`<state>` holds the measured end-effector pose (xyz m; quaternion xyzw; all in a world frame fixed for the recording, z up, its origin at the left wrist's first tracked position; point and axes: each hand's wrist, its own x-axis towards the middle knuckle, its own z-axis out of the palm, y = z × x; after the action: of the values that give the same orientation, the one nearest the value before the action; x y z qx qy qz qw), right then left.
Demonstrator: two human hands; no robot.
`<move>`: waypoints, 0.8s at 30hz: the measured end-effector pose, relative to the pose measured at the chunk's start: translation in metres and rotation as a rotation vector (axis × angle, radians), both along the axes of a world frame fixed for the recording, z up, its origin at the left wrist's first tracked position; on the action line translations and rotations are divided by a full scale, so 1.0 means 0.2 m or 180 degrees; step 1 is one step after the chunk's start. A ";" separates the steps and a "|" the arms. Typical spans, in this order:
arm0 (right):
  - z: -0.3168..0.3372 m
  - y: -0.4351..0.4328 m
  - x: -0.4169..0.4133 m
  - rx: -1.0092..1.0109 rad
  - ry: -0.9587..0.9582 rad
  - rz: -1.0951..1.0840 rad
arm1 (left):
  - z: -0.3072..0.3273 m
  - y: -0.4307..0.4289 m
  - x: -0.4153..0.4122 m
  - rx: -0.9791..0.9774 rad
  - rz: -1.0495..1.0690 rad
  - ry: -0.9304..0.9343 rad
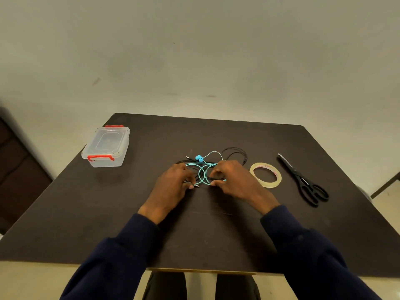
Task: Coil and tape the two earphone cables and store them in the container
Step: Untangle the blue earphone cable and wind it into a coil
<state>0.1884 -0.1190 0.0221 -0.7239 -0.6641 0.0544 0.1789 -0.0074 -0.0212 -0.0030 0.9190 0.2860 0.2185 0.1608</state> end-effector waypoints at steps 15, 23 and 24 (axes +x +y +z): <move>-0.03 -0.03 -0.01 -0.0043 -0.0208 -0.0075 | 0.00 0.02 0.02 0.0529 -0.0259 0.0208; 0.00 -0.06 -0.02 -0.0080 -0.0097 -0.0160 | 0.01 -0.04 -0.01 -0.0405 -0.0308 -0.0985; 0.01 -0.06 -0.02 -0.0086 -0.0091 -0.0145 | 0.04 -0.05 -0.01 -0.0772 -0.0245 -0.1331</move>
<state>0.1839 -0.1313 0.0249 -0.7420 -0.6490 0.0490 0.1608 -0.0103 -0.0315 0.0049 0.8380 0.2355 0.3618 0.3339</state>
